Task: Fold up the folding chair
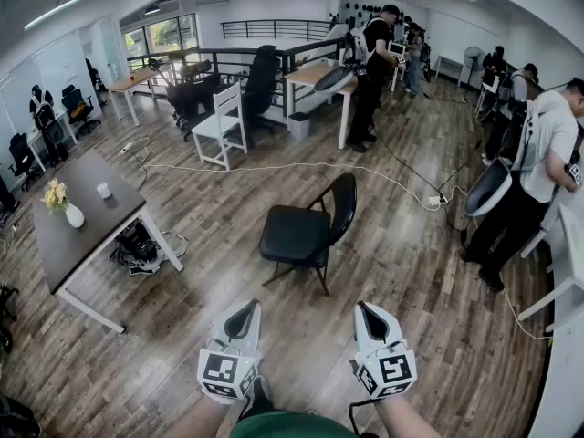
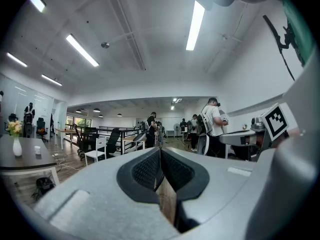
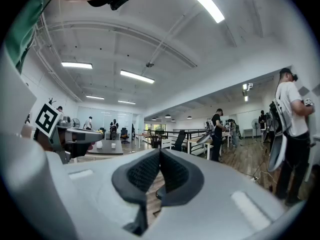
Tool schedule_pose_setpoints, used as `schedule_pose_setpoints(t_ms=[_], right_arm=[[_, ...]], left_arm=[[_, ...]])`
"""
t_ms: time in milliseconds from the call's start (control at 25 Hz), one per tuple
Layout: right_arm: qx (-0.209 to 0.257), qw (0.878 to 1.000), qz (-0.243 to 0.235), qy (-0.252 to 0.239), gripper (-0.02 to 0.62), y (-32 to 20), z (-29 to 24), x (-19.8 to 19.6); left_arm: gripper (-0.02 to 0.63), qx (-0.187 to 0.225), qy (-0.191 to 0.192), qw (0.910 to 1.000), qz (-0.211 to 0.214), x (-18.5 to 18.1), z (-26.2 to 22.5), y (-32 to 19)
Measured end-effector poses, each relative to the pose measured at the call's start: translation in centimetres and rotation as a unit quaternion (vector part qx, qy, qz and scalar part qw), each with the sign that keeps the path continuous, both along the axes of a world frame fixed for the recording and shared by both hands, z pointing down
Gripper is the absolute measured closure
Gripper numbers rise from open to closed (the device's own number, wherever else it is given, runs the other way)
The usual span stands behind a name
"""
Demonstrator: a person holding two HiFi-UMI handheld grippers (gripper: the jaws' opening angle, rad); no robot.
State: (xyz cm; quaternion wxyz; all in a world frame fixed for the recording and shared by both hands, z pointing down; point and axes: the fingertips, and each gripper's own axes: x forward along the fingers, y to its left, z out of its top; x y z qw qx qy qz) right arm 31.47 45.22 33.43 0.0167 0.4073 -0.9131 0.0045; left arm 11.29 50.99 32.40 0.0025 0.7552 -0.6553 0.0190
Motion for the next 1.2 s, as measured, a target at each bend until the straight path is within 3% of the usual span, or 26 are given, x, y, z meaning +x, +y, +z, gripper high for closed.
schedule_pose_setpoints(t_ms=[320,560,960,1200], right_arm=[[-0.011,1.0,0.004,0.011,0.592,-1.8,1.0,-1.3],[-0.031,0.999,0.011,-0.017,0.592,-4.2,1.2,-3.5],[-0.042,0.996,0.075,0.019,0.592,-8.3,1.4,-9.3],[-0.062,0.993,0.088,0.039,0.592,-9.8,2.6,-14.4]], left_arm=[[0.594,-0.011,0.004,0.9999,0.006,-1.5,0.8,-2.0],[0.594,-0.017,0.009,0.9996,0.019,-4.6,1.4,-5.0],[0.594,-0.003,0.031,0.9987,0.04,-13.7,1.5,-10.5],[0.594,-0.016,0.044,0.9979,0.046,-19.7,3.4,-12.2]])
